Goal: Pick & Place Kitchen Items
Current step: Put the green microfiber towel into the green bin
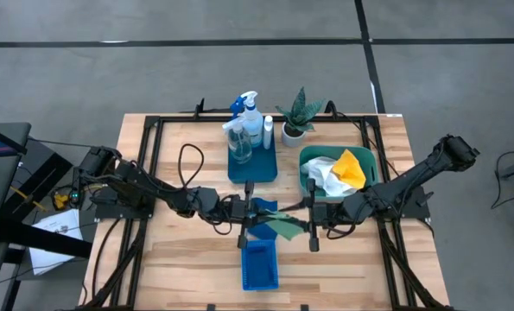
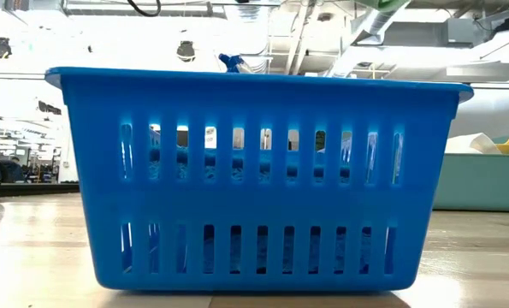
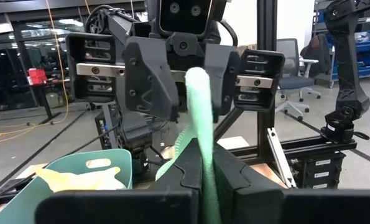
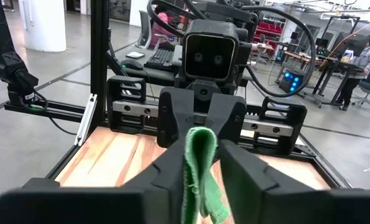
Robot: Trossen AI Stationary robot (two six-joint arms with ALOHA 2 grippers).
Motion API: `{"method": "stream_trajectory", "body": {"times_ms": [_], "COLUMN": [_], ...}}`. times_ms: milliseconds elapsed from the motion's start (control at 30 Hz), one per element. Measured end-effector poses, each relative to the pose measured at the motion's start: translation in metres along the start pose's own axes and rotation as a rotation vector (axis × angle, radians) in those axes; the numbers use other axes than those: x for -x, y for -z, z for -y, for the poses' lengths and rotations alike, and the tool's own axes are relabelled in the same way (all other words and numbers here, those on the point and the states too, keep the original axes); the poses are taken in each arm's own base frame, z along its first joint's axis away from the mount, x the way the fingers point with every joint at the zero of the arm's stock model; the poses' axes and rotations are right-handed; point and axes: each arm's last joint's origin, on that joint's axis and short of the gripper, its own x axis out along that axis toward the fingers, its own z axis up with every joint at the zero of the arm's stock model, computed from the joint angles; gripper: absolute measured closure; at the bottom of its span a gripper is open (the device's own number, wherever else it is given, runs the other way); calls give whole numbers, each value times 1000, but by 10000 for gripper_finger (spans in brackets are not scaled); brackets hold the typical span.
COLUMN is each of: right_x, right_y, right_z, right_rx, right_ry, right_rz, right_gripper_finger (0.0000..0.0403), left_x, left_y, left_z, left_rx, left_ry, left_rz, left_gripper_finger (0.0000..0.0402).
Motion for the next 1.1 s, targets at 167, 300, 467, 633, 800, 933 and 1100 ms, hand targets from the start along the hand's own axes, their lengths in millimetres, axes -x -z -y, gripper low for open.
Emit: {"method": "stream_trajectory", "body": {"times_ms": [167, 300, 467, 633, 800, 933, 1100], "right_x": [0, 0, 0, 0, 0, 0, 0], "right_y": [1, 1, 1, 1, 1, 1, 1], "right_z": [0, 0, 0, 0, 0, 0, 0], "right_rx": [11, 32, 34, 34, 34, 35, 35], "right_ry": [-1, -2, -2, -2, -2, -3, -4], "right_rz": [-8, -8, -8, -8, -8, -10, -10], "right_gripper_finger": [363, 397, 399, 400, 401, 402, 402], "left_x": [0, 0, 0, 0, 0, 0, 0], "left_y": [0, 0, 1, 1, 1, 1, 1], "left_z": [0, 0, 0, 0, 0, 0, 0], "left_rx": [0, -1, -1, -1, -1, -2, -3], "left_ry": [0, 0, 0, 0, 0, 4, 5], "left_rz": [-1, -3, -6, -6, -7, -7, -12], "left_gripper_finger": [401, 401, 402, 397, 398, 396, 375]}}
